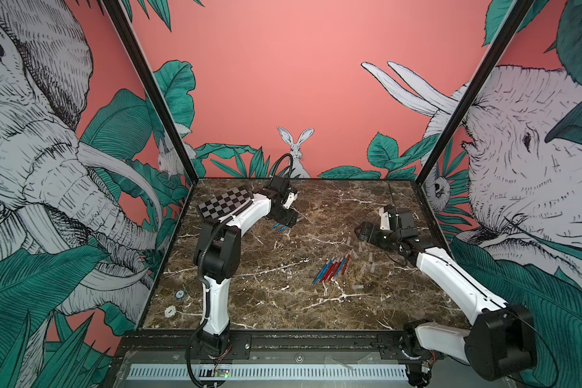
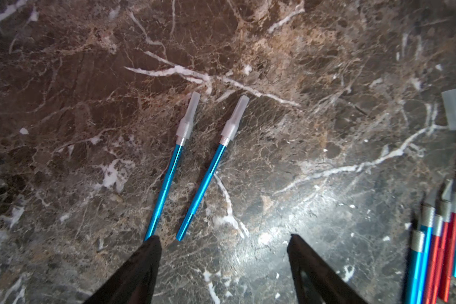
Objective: Remove protective caps from carving knives
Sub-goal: Pick up the carving knife from the center of the board.
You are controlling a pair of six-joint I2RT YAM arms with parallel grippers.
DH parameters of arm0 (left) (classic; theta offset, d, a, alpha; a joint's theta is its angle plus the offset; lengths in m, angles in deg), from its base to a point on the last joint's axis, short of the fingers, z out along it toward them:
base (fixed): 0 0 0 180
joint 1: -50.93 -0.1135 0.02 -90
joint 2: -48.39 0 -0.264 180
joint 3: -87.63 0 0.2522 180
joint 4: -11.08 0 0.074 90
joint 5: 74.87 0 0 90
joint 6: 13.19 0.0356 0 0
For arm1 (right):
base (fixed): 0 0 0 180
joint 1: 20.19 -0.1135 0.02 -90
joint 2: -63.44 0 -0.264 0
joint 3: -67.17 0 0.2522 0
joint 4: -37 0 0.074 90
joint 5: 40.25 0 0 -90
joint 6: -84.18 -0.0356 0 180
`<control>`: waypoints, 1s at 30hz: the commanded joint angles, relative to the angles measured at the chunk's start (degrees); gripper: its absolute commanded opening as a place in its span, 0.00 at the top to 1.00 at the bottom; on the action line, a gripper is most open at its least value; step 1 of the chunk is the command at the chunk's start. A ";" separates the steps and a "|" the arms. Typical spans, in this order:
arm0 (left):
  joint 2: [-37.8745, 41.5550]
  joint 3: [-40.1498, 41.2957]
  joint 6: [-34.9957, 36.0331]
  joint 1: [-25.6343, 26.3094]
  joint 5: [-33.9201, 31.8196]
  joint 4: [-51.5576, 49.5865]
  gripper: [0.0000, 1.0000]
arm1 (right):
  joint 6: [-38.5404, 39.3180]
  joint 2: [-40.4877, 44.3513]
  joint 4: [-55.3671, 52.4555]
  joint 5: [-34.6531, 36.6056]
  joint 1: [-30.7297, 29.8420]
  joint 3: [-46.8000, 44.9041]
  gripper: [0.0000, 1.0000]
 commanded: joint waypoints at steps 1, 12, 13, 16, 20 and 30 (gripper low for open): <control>-1.29 -1.95 3.01 0.04 -1.10 -1.90 0.23 | 1.42 1.13 1.02 -0.34 0.66 -1.09 0.01; -4.78 -3.40 5.95 0.04 -1.92 -0.34 0.30 | 1.45 -0.37 2.75 -2.90 1.95 -1.94 0.03; -5.14 -3.82 6.08 0.06 -2.01 -0.47 0.30 | 1.39 -0.58 2.59 -2.93 1.96 -1.87 0.03; -6.27 -5.12 6.17 0.04 -1.58 -0.90 0.30 | 1.44 -0.83 2.74 -3.24 2.07 -1.97 0.03; -7.29 -5.88 7.03 0.07 -1.15 -0.98 0.33 | 0.97 -1.04 3.43 -3.79 2.41 -2.07 0.04; -10.47 -8.78 8.15 0.08 -0.01 -2.96 0.46 | 0.41 -2.09 4.47 -4.68 2.65 -2.06 0.05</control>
